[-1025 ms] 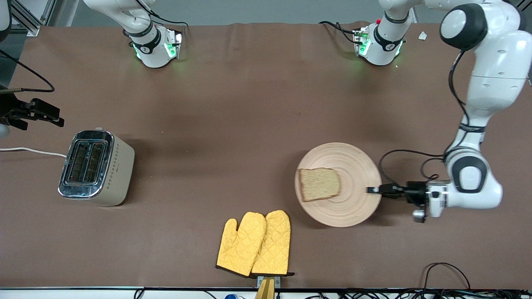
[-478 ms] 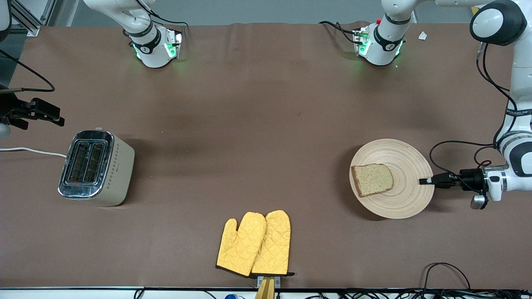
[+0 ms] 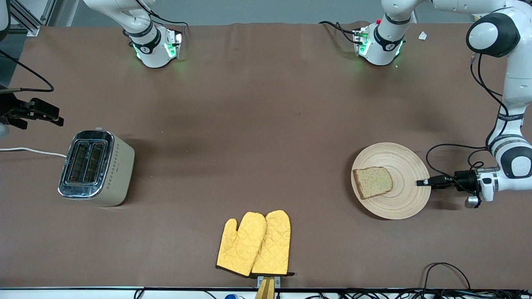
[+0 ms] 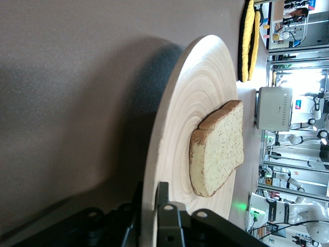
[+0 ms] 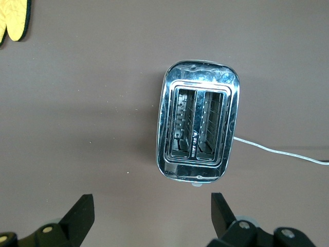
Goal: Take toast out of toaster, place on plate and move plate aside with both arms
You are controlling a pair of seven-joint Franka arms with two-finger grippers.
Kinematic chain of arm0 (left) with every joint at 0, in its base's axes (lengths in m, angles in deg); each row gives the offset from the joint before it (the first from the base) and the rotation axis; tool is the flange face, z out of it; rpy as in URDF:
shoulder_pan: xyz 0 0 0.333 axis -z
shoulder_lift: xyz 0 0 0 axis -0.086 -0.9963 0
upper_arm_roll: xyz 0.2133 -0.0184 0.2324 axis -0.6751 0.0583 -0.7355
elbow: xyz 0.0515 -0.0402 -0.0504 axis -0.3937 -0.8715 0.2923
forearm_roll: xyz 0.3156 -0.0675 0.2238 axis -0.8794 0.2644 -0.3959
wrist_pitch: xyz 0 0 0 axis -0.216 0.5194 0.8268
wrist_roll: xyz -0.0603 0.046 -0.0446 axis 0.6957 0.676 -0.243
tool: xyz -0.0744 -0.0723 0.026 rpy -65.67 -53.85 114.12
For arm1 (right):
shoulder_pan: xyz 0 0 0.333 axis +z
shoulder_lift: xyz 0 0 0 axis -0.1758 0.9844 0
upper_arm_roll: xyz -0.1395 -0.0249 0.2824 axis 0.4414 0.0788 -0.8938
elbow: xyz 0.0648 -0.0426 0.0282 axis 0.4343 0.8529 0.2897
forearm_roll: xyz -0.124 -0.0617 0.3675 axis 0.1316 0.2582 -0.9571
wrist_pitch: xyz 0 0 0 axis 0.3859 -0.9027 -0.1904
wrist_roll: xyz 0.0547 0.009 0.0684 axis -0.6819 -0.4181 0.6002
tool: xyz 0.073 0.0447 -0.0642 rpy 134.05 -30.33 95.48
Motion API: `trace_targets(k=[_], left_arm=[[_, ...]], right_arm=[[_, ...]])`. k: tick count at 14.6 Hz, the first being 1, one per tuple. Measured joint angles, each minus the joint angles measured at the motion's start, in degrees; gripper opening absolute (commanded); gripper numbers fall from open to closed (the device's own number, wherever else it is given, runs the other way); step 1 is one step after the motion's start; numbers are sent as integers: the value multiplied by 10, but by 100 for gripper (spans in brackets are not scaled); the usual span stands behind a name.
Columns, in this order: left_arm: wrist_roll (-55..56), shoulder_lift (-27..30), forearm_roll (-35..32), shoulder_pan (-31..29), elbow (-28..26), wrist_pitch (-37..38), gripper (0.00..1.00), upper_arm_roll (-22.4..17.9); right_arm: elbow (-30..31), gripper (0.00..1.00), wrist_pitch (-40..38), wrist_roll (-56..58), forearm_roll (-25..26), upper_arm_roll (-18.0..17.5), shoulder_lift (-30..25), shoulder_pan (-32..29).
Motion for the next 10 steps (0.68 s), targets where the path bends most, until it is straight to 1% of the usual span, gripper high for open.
trace_targets(k=[2, 3, 5, 6, 8, 10], left_arm=[[1, 1, -13, 1, 17, 2, 100, 0], [1, 1, -40, 3, 34, 7, 100, 0], [1, 9, -126, 19, 79, 13, 100, 3], [4, 20, -167, 38, 103, 13, 100, 3], [28, 59, -251, 95, 148, 13, 100, -1], [76, 111, -318, 158, 170, 12, 100, -8]], right_arm=[[0, 100, 0, 0, 0, 0, 0, 0], [0, 100, 0, 0, 0, 0, 0, 0], [0, 100, -1, 0, 0, 0, 0, 0], [0, 100, -1, 0, 0, -1, 0, 0], [0, 100, -1, 0, 0, -1, 0, 0], [0, 100, -1, 0, 0, -1, 0, 0]])
